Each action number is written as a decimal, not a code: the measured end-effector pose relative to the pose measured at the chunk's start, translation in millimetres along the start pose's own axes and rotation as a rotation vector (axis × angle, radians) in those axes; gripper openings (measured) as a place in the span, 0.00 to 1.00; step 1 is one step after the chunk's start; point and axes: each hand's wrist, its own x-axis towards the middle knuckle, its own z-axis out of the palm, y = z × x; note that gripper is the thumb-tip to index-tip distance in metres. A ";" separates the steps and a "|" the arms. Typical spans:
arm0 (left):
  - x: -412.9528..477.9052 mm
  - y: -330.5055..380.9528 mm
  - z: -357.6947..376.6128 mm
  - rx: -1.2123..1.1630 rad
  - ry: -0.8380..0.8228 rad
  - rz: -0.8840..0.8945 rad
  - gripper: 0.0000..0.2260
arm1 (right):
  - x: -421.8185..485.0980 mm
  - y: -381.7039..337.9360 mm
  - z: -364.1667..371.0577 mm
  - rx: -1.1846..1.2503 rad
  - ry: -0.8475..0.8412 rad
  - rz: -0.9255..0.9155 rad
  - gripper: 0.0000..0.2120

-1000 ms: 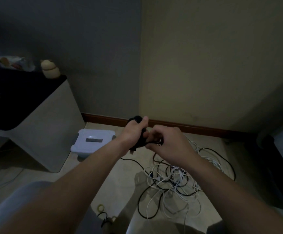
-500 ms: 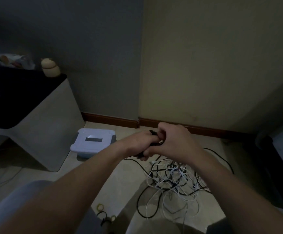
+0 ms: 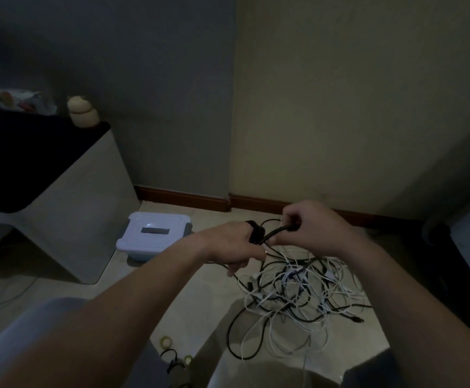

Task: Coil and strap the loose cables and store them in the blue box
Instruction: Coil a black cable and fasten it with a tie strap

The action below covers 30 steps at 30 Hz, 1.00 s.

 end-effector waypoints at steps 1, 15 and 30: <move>-2.4 0.8 -2.3 -0.037 -0.034 0.003 0.10 | -0.3 0.0 -0.1 0.068 0.036 -0.010 0.21; -20.2 6.4 -19.9 -0.819 -0.350 0.271 0.03 | 8.2 21.5 22.3 0.878 0.052 -0.065 0.25; -24.6 4.8 -51.7 -1.576 0.188 0.546 0.03 | 1.4 8.1 44.9 0.920 -0.138 0.207 0.15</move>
